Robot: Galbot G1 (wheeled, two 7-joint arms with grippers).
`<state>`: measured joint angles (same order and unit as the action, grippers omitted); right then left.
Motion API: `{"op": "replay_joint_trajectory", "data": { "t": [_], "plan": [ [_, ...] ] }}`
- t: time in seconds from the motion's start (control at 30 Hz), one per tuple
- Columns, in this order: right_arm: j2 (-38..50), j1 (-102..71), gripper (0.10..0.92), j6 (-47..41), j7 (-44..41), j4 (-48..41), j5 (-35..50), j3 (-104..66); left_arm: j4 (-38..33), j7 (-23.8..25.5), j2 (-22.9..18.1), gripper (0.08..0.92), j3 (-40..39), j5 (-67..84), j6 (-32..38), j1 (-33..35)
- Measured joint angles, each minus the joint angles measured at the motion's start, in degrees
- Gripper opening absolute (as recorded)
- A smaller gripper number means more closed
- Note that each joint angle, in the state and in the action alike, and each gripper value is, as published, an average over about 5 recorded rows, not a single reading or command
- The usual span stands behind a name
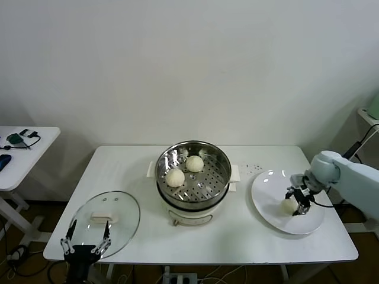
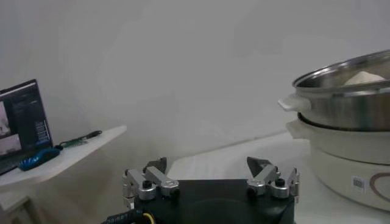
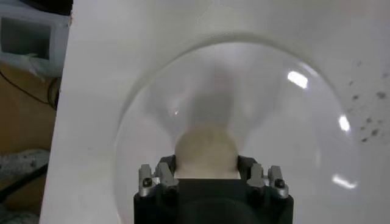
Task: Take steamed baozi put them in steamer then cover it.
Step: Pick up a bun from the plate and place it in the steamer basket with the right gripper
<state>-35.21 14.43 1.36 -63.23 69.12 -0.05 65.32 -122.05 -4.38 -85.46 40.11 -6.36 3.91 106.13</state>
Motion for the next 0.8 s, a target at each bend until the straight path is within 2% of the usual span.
{"op": "replay_joint_trajectory", "data": {
  "t": [0.4, 0.8],
  "plan": [
    [-10.5, 23.7, 0.696, 16.1, -3.1, 2.2, 4.2, 14.0, -0.3, 0.1, -0.2, 0.823, -0.5, 0.1, -0.1, 0.5],
    [-23.6, 27.3, 0.687, 25.4, -4.1, 4.2, 1.7, 14.7, -0.3, 0.0, -0.4, 0.823, 0.2, 0.4, -0.1, 0.8]
  ]
}}
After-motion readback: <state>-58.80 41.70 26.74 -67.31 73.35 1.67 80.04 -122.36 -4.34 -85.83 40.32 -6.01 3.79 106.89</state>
